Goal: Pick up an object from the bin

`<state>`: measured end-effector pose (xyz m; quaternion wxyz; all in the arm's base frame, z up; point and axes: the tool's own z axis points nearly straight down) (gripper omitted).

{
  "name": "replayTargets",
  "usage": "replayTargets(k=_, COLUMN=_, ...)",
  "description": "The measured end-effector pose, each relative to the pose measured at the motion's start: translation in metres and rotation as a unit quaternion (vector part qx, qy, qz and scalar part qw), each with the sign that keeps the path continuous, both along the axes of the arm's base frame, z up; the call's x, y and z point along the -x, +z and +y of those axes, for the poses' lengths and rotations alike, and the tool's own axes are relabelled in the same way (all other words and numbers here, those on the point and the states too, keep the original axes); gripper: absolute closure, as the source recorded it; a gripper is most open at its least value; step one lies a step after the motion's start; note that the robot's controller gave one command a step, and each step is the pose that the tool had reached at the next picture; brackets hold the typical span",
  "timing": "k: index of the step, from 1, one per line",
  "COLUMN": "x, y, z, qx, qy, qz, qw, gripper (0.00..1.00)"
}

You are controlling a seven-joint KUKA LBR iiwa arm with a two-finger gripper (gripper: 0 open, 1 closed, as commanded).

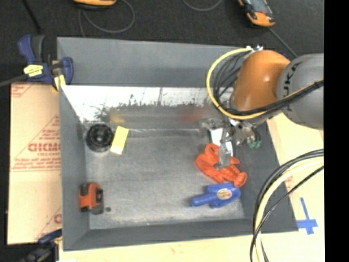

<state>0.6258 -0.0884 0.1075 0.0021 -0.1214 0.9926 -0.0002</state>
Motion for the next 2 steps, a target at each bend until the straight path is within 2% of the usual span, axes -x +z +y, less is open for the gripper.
replayTargets(k=1, x=0.000, y=0.000, z=0.000, qx=0.000, qy=0.000, qz=0.0000, qw=1.0000, gripper=0.00)
replayTargets(k=2, x=0.033, y=-0.034, z=-0.044, qx=-0.001, qy=0.197, qz=-0.0025, qw=0.9805, gripper=1.00)
